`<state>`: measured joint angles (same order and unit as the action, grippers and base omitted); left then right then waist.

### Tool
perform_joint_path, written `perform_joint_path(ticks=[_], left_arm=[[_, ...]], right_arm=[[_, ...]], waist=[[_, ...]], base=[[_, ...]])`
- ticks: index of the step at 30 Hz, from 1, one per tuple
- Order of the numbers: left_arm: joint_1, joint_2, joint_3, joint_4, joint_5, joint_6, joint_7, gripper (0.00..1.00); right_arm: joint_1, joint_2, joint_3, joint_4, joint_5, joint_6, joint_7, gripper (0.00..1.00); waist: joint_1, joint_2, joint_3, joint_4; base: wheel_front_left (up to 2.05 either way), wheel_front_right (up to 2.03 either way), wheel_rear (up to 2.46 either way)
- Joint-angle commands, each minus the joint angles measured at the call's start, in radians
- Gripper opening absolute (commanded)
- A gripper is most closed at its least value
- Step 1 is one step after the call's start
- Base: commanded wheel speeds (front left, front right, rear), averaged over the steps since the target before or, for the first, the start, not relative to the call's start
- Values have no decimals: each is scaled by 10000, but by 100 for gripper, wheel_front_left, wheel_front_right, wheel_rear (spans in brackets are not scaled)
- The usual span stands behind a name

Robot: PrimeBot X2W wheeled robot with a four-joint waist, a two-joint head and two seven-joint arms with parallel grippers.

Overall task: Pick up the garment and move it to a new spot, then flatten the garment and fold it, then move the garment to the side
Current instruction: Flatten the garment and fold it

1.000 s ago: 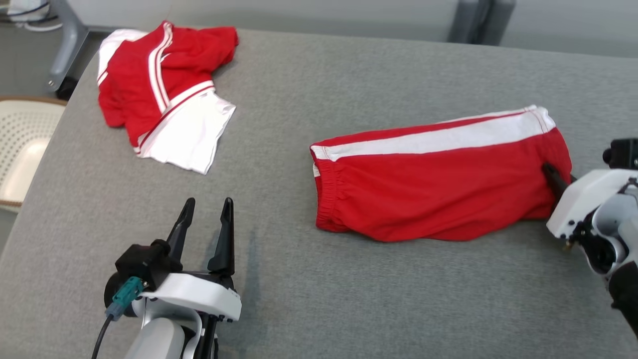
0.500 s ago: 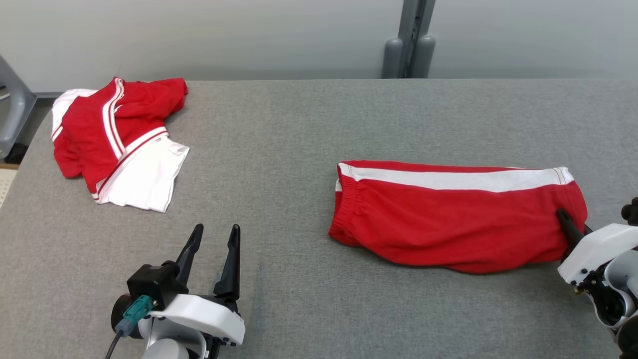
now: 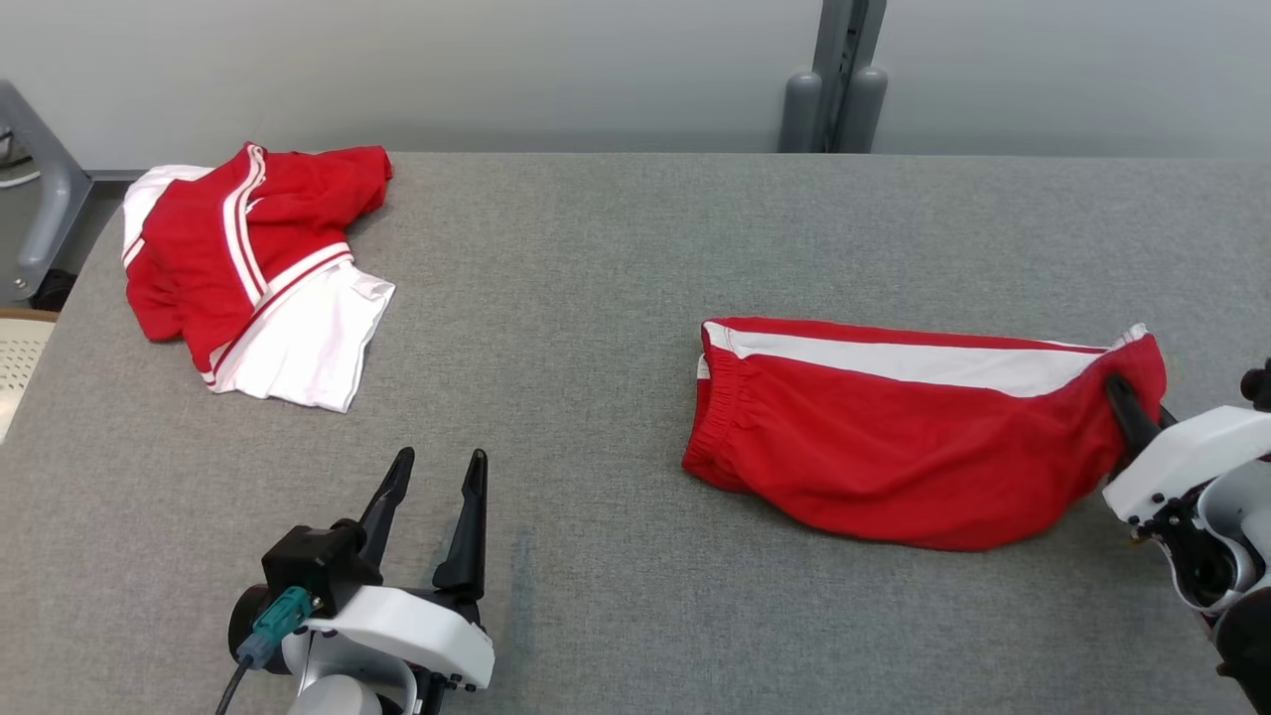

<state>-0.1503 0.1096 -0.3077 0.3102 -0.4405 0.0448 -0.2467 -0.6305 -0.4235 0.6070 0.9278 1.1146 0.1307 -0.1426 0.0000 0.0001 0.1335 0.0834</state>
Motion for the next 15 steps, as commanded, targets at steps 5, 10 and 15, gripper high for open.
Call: perform_joint_path(ticks=[5,10,15], left_arm=[[-106,-25,-19,66,-92,-21,-61,100],[-121,-56,-34,115,-124,-52,-80,100],[-173,-74,-18,144,-162,-69,-97,100]], right_arm=[[-290,125,233,-869,18,3,162,0],[-402,300,495,-1668,-53,3,289,0],[-565,681,891,-2479,-164,3,484,0]], waist=[[0,-1,-100,280],[0,-1,-161,418],[0,-1,-201,576]], base=[[0,0,0],[0,0,0],[0,0,0]])
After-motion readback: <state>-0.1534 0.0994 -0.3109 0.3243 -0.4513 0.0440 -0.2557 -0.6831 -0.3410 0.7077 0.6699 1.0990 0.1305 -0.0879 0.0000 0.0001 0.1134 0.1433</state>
